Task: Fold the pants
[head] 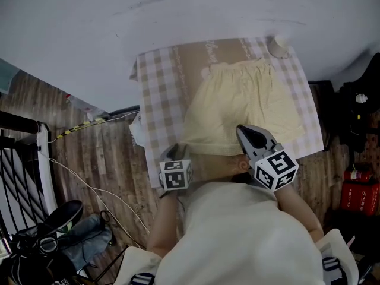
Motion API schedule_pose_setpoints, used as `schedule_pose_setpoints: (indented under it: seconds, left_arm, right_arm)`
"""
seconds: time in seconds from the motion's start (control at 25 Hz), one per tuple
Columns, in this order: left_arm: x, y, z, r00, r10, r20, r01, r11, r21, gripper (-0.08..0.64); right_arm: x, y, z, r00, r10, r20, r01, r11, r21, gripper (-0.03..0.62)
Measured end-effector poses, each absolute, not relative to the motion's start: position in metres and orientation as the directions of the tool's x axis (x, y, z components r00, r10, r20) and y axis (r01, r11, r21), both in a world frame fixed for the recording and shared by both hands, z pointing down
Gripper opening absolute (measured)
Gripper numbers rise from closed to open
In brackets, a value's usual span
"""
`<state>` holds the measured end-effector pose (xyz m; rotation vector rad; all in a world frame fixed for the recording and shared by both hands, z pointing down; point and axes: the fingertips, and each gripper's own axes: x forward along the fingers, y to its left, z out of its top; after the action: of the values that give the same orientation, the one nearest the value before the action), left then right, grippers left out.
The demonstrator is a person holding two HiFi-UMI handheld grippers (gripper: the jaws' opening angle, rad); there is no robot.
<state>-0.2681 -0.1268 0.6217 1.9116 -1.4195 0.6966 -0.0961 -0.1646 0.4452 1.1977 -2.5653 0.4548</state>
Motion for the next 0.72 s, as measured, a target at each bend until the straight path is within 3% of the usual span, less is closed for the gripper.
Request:
schedule_pose_setpoints:
  seconds: [0.24,0.36,0.48,0.72]
  left_arm:
    - [-0.264,-0.128,0.621,0.241,-0.606,0.758,-0.968,-0.202,0.146,0.124]
    - [-0.265,-0.13,0.622,0.223,-0.612,0.759,-0.973,-0.185,0.136,0.132]
    - [-0.266,-0.129,0.622,0.198,-0.612,0.765,-0.979,-0.159,0.126,0.126]
    - [-0.257,-0.125,0.62,0.181,-0.606,0.774,-0.983,-0.104,0.148,0.04]
  right_arm:
    - [-0.111,-0.169,0.45,-0.649,-0.659,0.381,-0.748,0.645,-0.158,0.005]
    - [-0.117,-0.168,0.454,-0.664,-0.637,0.391,-0.732,0.661,-0.166,0.078]
    - [-0.12,-0.167,0.457,-0.674,-0.624,0.396,-0.721,0.672,-0.168,0.102]
    - [-0.109,-0.167,0.457,-0.701,-0.6,0.384,-0.694,0.697,-0.178,0.138]
